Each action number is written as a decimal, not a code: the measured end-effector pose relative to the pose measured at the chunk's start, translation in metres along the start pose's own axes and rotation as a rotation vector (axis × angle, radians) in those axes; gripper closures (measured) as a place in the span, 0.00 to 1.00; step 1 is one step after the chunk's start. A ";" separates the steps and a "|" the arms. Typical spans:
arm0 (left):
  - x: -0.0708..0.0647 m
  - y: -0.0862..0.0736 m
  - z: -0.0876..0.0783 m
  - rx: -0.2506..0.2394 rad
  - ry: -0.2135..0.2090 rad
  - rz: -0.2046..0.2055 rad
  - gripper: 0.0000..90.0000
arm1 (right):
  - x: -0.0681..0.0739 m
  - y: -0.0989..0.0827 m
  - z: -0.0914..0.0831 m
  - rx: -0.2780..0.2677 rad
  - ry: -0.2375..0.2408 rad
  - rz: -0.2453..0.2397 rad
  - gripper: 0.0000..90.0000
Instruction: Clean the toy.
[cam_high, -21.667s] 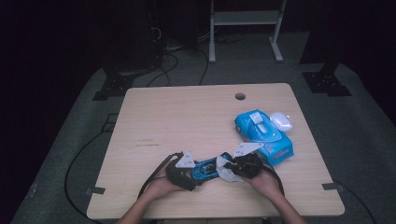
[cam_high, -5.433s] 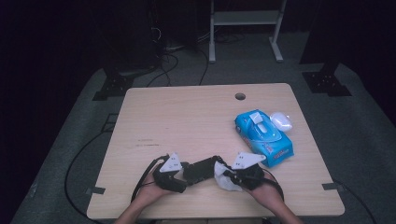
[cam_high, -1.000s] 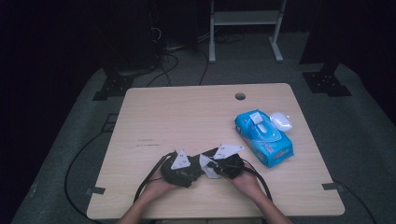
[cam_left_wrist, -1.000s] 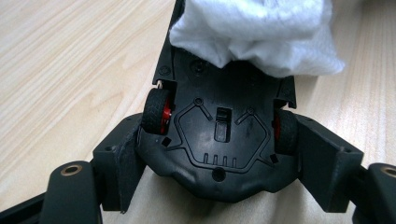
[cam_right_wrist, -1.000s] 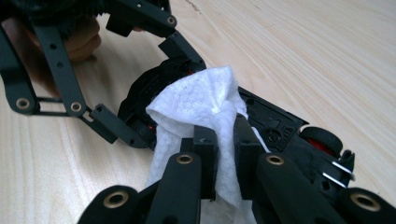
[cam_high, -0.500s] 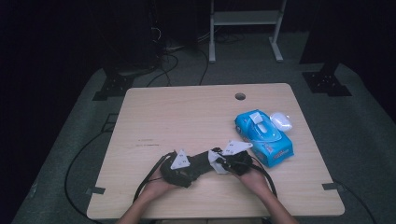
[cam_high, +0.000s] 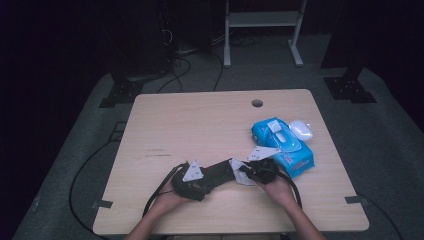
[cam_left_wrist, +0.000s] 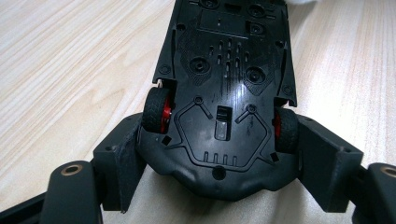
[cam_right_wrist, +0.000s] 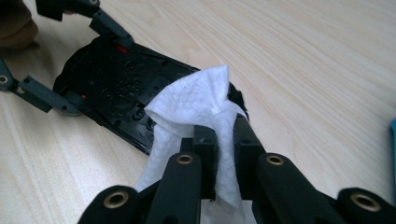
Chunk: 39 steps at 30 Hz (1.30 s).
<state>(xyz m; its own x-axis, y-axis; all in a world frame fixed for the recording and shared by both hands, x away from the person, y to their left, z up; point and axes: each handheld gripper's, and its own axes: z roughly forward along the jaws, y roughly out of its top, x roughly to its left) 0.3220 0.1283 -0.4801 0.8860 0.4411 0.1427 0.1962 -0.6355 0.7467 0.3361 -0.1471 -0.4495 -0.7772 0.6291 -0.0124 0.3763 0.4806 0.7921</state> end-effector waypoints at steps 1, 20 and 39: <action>0.000 0.000 0.000 0.000 0.001 0.001 0.27 | 0.001 0.000 0.000 0.002 -0.004 0.000 0.92; -0.003 0.000 0.000 -0.010 0.017 0.023 0.27 | 0.001 0.006 0.011 -0.091 -0.046 0.046 0.92; -0.010 0.008 -0.001 -0.038 0.021 0.046 0.27 | 0.025 0.026 0.028 -0.077 -0.056 -0.002 0.92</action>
<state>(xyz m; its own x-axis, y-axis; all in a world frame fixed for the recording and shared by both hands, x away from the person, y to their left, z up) 0.3145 0.1198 -0.4746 0.8848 0.4254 0.1905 0.1391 -0.6310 0.7632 0.3407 -0.1021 -0.4457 -0.7476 0.6625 -0.0466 0.3331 0.4348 0.8367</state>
